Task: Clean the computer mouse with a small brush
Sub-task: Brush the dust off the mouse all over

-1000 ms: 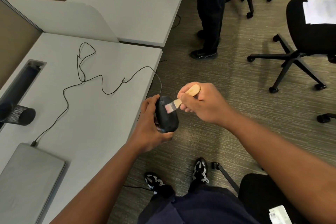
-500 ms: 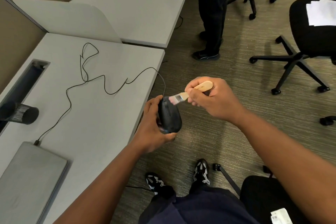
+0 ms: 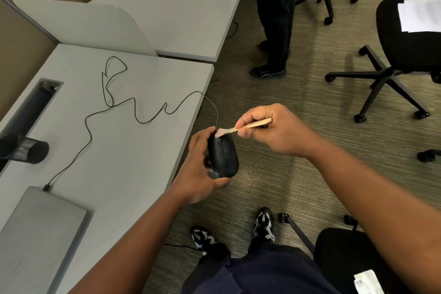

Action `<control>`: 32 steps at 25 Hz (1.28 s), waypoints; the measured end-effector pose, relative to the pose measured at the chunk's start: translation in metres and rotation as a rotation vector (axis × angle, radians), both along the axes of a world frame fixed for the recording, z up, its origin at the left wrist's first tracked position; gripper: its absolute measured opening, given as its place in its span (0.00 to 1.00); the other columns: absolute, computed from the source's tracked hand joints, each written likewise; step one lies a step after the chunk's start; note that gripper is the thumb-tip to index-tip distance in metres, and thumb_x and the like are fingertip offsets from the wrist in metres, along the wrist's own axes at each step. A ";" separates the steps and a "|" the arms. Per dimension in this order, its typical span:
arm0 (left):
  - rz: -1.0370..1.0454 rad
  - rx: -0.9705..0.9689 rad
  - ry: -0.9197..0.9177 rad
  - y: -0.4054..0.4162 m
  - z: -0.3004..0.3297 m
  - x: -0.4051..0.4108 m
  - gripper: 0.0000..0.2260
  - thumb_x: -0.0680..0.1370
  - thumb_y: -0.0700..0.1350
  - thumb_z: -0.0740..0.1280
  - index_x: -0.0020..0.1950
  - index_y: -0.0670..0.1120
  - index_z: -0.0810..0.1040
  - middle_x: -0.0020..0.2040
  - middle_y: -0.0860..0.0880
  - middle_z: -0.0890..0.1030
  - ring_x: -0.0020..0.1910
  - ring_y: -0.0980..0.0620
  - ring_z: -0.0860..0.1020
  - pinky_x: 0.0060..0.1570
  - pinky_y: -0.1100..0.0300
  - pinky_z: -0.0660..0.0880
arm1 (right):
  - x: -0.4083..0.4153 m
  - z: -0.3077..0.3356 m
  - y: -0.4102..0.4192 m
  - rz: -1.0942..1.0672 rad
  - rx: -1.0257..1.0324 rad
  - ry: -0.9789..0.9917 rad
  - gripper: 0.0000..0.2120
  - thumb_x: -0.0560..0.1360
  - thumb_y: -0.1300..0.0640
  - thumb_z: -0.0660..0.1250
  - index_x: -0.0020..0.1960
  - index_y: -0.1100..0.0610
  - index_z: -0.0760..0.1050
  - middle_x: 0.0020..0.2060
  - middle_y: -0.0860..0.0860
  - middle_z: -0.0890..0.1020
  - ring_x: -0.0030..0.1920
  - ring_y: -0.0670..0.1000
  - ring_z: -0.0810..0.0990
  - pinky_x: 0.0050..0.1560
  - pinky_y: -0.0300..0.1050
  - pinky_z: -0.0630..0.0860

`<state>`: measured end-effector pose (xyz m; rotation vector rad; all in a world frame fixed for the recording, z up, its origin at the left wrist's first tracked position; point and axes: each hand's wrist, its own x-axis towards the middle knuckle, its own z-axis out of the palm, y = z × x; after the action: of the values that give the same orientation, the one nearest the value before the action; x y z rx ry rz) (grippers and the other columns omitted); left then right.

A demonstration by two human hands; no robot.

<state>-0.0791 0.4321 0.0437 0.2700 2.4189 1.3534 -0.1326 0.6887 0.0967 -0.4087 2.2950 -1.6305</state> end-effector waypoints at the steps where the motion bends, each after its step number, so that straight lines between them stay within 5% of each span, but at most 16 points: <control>1: 0.000 -0.002 0.002 0.000 0.000 0.001 0.54 0.65 0.42 0.86 0.82 0.61 0.59 0.74 0.64 0.60 0.69 0.62 0.72 0.54 0.63 0.83 | 0.000 -0.002 -0.001 -0.019 0.029 0.005 0.04 0.78 0.58 0.76 0.48 0.49 0.86 0.40 0.50 0.86 0.37 0.49 0.80 0.41 0.47 0.79; 3: -0.004 -0.002 0.005 0.001 0.001 0.002 0.54 0.65 0.42 0.86 0.82 0.63 0.58 0.74 0.65 0.60 0.69 0.61 0.73 0.54 0.63 0.83 | 0.000 -0.003 -0.001 -0.074 0.066 0.032 0.03 0.78 0.57 0.76 0.48 0.49 0.86 0.39 0.51 0.86 0.39 0.56 0.82 0.43 0.54 0.80; 8: -0.019 0.005 0.013 0.002 0.000 0.004 0.54 0.65 0.40 0.86 0.81 0.63 0.59 0.74 0.63 0.61 0.68 0.65 0.71 0.52 0.64 0.83 | 0.003 -0.004 -0.003 -0.012 -0.010 0.005 0.03 0.78 0.57 0.76 0.49 0.49 0.86 0.39 0.51 0.86 0.37 0.48 0.79 0.40 0.43 0.77; 12: -0.008 -0.001 0.009 0.003 -0.001 0.006 0.55 0.65 0.39 0.86 0.83 0.59 0.58 0.74 0.61 0.61 0.69 0.59 0.73 0.52 0.64 0.83 | 0.004 -0.006 -0.002 -0.069 0.067 0.036 0.03 0.78 0.56 0.76 0.48 0.48 0.86 0.37 0.50 0.86 0.35 0.52 0.81 0.38 0.47 0.78; 15: -0.008 0.014 -0.014 0.001 -0.002 0.007 0.56 0.66 0.38 0.86 0.85 0.57 0.56 0.75 0.63 0.60 0.69 0.65 0.72 0.53 0.65 0.83 | 0.007 -0.004 -0.001 -0.007 -0.019 0.009 0.03 0.78 0.57 0.76 0.50 0.49 0.86 0.38 0.48 0.86 0.34 0.44 0.79 0.37 0.38 0.76; 19: -0.006 0.015 -0.022 0.000 -0.003 0.007 0.58 0.66 0.38 0.86 0.86 0.59 0.54 0.75 0.67 0.58 0.69 0.58 0.74 0.53 0.65 0.82 | 0.009 -0.004 -0.003 -0.132 0.047 0.035 0.04 0.79 0.58 0.75 0.50 0.49 0.86 0.37 0.51 0.86 0.33 0.50 0.80 0.33 0.43 0.76; 23: 0.012 0.035 -0.044 -0.001 -0.005 0.005 0.59 0.66 0.39 0.86 0.86 0.60 0.52 0.76 0.67 0.57 0.72 0.60 0.72 0.56 0.64 0.82 | 0.008 0.006 -0.002 -0.077 -0.062 -0.019 0.03 0.77 0.57 0.75 0.46 0.50 0.85 0.34 0.43 0.84 0.31 0.40 0.77 0.31 0.36 0.72; 32: -0.027 0.006 -0.024 -0.003 -0.006 0.007 0.58 0.65 0.40 0.87 0.85 0.61 0.55 0.76 0.63 0.60 0.68 0.65 0.72 0.52 0.64 0.83 | 0.005 0.005 -0.009 -0.047 0.011 -0.038 0.05 0.74 0.58 0.72 0.43 0.48 0.83 0.31 0.45 0.82 0.28 0.43 0.76 0.27 0.40 0.71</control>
<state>-0.0718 0.4289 0.0382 0.2852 2.3829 1.3449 -0.1274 0.6798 0.1021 -0.3209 2.3005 -1.6325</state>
